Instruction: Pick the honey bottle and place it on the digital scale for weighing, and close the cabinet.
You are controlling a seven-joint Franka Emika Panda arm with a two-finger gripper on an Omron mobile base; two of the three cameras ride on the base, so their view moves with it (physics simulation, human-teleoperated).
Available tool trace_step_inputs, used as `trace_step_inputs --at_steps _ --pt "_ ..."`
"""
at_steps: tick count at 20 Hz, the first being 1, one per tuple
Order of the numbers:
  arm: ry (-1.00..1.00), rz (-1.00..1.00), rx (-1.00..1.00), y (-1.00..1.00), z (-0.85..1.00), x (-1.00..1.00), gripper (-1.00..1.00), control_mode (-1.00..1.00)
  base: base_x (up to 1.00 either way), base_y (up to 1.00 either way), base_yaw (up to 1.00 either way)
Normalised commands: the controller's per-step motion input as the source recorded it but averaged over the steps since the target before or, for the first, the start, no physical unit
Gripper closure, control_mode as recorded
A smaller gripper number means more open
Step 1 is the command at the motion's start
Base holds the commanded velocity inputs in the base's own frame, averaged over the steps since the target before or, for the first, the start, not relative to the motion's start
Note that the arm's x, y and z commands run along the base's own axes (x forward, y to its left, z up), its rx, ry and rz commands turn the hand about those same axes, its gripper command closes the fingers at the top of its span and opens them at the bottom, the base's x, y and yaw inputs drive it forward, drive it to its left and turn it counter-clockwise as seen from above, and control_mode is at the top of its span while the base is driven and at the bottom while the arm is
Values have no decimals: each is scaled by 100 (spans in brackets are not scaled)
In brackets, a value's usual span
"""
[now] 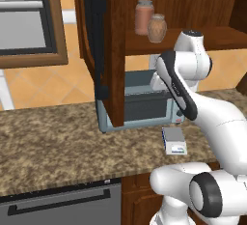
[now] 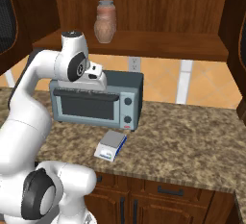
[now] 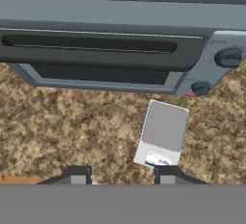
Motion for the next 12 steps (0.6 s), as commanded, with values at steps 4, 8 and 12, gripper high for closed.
trace_step_inputs --at_steps 4,8,12 --pt "-1 0 0 2 0 -21 -100 -100 0 0 0" --pt "-13 0 -1 1 2 -66 -100 -100 0 0 0" --pt "-38 0 0 0 38 -51 -100 -100 0 0 0"
